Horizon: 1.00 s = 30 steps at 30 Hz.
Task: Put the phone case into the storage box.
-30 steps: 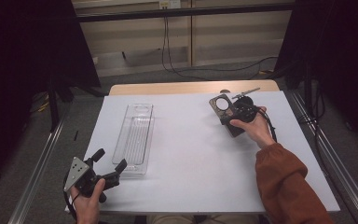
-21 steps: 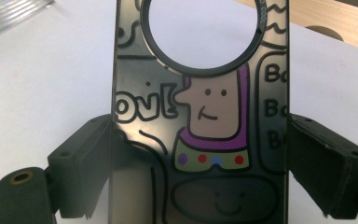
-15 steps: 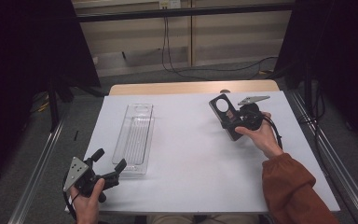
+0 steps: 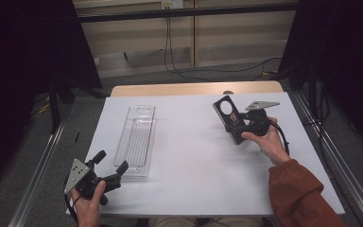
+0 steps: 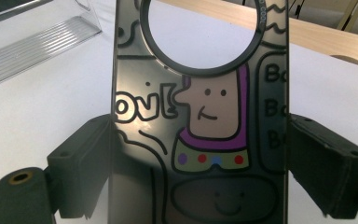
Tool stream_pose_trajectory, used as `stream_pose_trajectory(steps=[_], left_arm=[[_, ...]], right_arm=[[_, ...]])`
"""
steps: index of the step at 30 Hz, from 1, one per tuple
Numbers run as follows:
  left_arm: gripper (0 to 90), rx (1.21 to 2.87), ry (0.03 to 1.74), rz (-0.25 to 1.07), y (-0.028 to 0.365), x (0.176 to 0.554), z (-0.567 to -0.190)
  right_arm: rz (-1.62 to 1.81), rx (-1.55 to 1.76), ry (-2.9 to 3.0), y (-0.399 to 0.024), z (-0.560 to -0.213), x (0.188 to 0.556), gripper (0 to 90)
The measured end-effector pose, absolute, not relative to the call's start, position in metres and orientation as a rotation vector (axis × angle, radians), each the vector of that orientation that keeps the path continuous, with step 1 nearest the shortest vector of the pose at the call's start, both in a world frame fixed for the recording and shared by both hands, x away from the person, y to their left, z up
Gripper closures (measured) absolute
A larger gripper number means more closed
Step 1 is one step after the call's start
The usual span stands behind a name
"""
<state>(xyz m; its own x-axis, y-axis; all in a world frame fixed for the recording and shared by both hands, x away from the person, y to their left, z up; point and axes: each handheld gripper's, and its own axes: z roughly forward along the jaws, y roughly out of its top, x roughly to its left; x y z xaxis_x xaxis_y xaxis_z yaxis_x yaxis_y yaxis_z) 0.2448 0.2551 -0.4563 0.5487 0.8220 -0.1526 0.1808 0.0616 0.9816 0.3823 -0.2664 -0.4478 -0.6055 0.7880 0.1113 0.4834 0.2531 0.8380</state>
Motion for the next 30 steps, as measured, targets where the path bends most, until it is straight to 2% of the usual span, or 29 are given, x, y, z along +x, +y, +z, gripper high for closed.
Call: stream_pose_trajectory(steps=[21,30], left_arm=[[3.4,1.465,0.876,0.571,0.256,0.243,-0.454],[3.4,1.482,0.861,0.55,0.253,0.246,-0.454]], right_arm=[[1.392,1.108,2.129,-0.278,-0.454,0.352,12.2],[1.448,1.048,2.131,-0.28,-0.452,0.327,12.2]])
